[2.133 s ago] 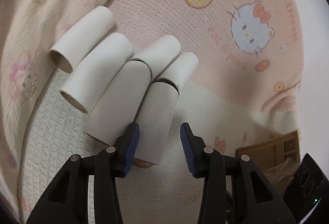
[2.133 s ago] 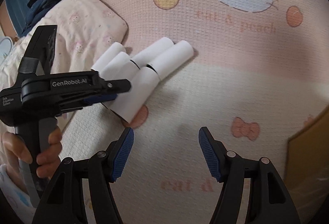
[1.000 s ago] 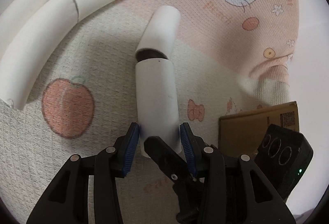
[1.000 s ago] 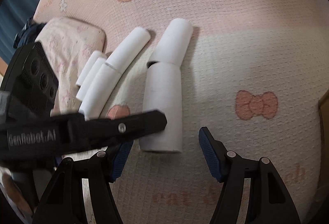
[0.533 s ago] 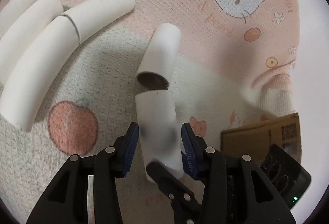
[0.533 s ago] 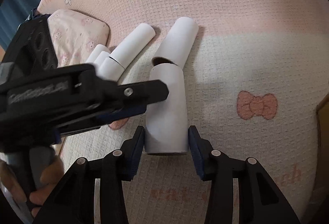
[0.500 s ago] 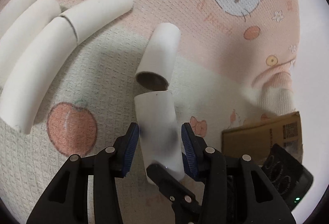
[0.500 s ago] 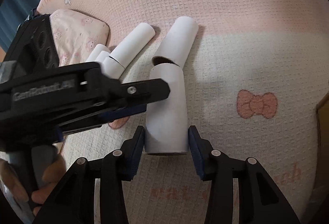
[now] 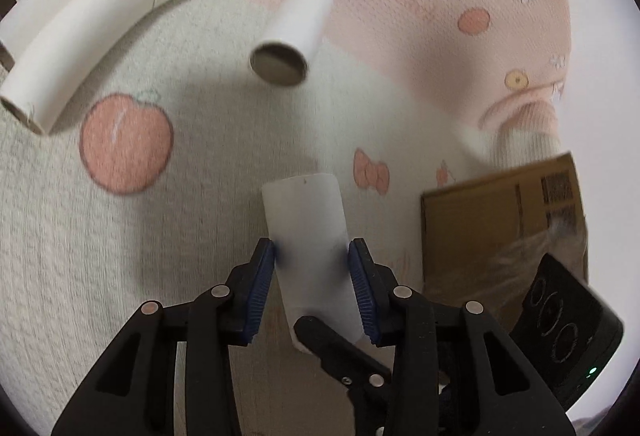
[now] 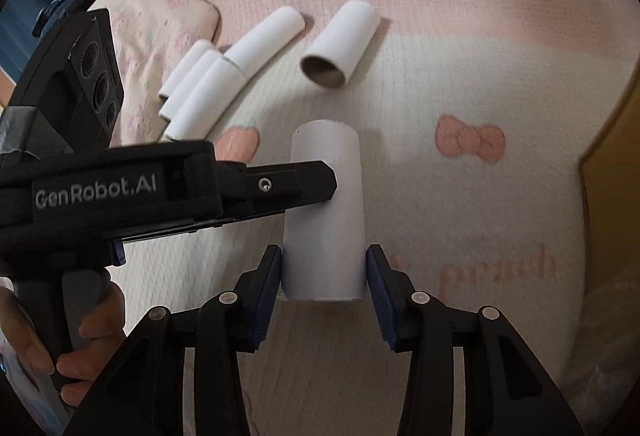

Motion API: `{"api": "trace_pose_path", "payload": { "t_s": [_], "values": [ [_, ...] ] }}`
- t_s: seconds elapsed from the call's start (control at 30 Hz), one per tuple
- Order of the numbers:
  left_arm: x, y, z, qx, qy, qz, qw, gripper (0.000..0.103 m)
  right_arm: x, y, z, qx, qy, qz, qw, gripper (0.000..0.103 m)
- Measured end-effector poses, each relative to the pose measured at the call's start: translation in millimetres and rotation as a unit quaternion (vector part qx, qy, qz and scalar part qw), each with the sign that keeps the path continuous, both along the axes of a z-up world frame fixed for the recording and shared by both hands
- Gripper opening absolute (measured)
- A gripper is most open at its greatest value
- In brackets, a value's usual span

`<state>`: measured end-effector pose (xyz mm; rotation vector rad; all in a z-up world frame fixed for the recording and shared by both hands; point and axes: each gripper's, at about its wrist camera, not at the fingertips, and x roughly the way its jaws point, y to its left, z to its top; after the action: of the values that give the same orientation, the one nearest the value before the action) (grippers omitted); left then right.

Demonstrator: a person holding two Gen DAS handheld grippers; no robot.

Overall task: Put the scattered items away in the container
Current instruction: 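Lift the third tube with both grippers and carry it over the box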

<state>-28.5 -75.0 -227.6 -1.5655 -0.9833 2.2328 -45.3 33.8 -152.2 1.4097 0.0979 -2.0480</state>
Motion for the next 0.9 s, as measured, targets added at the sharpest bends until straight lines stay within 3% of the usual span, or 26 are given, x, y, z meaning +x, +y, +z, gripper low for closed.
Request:
{"api": "trace_pose_path", "payload": {
  "t_s": [0.23,0.53,0.7,0.9],
  "values": [
    [-6.8,-3.2,-0.3,0.015,-0.004,0.005,0.9999,0.047,-8.6,-2.2,-2.3,0.004,-0.023,-0.006,1.000,0.042],
    [-9.7,-3.9,-5.2,0.029,-0.017,0.010,0.9994,0.042,-27.6,-2.4,-15.1,-0.017,-0.063,-0.016,0.998,0.041],
    [2.1,6.7,18.9,0.007,0.012,0.010,0.9999,0.042,-16.9,5.0,0.8,-0.033,-0.050,-0.015,0.998,0.041],
    [21.1,20.4,67.3,-0.019,0.060,0.007,0.9980,0.042,-2.7,17.6,37.0,-0.052,-0.018,-0.014,0.998,0.041]
  ]
}}
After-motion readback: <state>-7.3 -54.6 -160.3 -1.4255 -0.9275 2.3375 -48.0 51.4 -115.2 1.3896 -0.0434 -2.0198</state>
